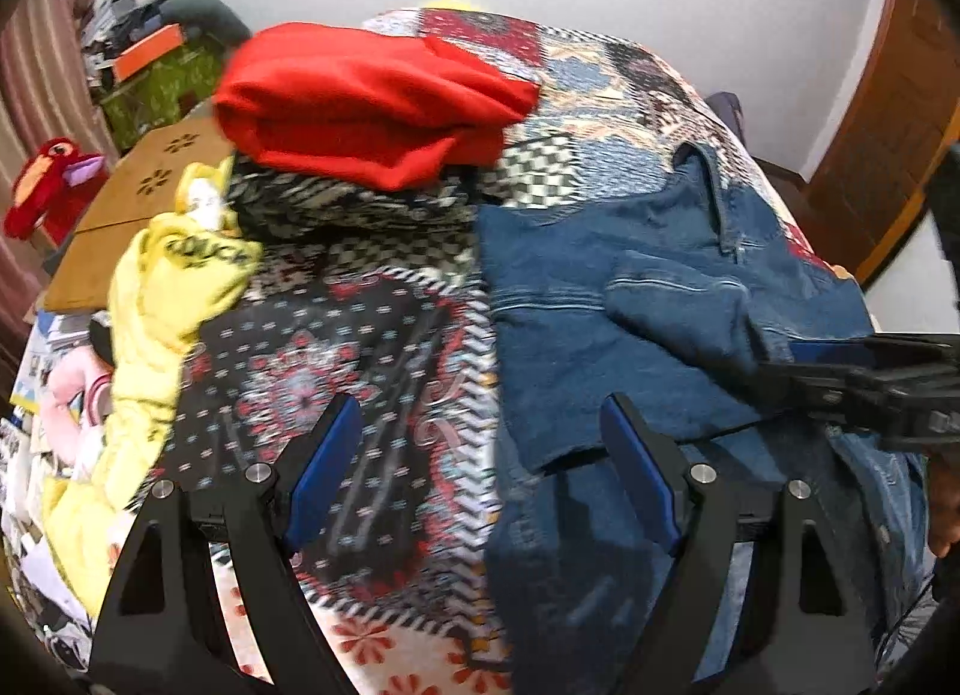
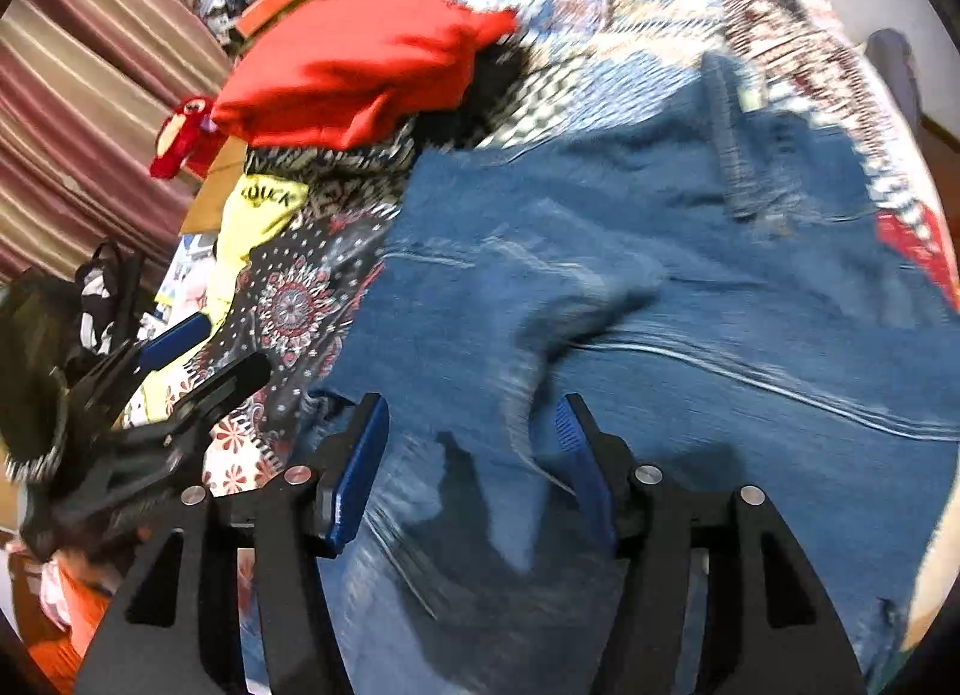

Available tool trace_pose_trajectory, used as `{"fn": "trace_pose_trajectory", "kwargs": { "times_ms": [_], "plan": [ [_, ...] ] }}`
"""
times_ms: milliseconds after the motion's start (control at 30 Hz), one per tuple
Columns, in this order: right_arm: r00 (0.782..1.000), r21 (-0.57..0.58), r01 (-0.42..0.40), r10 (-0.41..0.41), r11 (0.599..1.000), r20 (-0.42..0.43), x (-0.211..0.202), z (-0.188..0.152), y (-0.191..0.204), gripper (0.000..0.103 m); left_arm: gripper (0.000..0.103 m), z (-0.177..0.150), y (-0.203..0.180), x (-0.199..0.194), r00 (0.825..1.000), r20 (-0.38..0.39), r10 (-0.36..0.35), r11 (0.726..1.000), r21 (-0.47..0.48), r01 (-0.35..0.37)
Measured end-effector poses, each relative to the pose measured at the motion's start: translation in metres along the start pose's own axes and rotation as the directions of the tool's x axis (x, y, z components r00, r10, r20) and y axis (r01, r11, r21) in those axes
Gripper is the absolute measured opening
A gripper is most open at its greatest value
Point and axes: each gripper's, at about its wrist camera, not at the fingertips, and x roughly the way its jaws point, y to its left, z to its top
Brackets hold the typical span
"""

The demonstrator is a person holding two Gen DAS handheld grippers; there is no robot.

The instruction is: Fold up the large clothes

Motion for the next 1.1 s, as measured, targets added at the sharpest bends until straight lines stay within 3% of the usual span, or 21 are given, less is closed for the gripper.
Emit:
{"fn": "trace_pose_trajectory", "kwargs": {
  "times_ms": [100, 300, 400, 600, 700, 867, 1000, 1067, 1100],
  "plan": [
    [0.995, 0.068, 0.049, -0.054, 0.997, 0.082, -0.028, -0.009, -0.035, 0.069, 0.081, 0.009, -0.025, 0.007, 1.000, -0.010, -0.021, 0.999, 0.045, 0.022],
    [0.973, 0.215, 0.174, -0.201, 0.961, 0.111, -0.063, -0.027, -0.107, 0.069, 0.081, 0.028, -0.087, 0.019, 0.998, -0.012, -0.056, 0.981, 0.183, 0.057],
    [0.951, 0.267, 0.239, -0.281, 0.934, 0.131, -0.084, -0.039, -0.137, 0.069, 0.081, 0.036, -0.114, 0.031, 0.997, -0.028, -0.074, 0.970, 0.229, 0.078],
    [0.917, 0.337, 0.330, -0.385, 0.882, 0.109, -0.098, -0.059, -0.177, 0.069, 0.081, 0.038, -0.136, 0.076, 0.993, -0.118, -0.008, 0.961, 0.272, 0.040],
    [0.922, 0.359, 0.333, -0.381, 0.872, 0.068, -0.085, -0.070, -0.189, 0.069, 0.082, 0.033, -0.125, 0.088, 0.990, -0.141, 0.020, 0.968, 0.252, 0.016],
    [0.932, 0.362, 0.344, -0.362, 0.866, -0.021, -0.048, -0.087, -0.200, 0.069, 0.083, 0.027, -0.095, 0.083, 0.984, -0.167, -0.067, 0.988, 0.127, 0.089],
    [0.935, 0.359, 0.348, -0.346, 0.866, -0.073, -0.021, -0.099, -0.201, 0.070, 0.083, 0.019, -0.081, 0.074, 0.986, -0.152, -0.064, 0.994, 0.075, 0.076],
    [0.927, 0.342, 0.368, -0.371, 0.865, -0.060, -0.020, -0.101, -0.199, 0.071, 0.080, 0.015, -0.072, 0.068, 0.988, -0.136, -0.068, 0.996, 0.041, 0.074],
    [0.926, 0.337, 0.370, -0.374, 0.866, -0.056, -0.021, -0.101, -0.197, 0.072, 0.073, 0.014, -0.067, 0.067, 0.988, -0.132, -0.082, 0.996, 0.019, 0.085]
  ]
}}
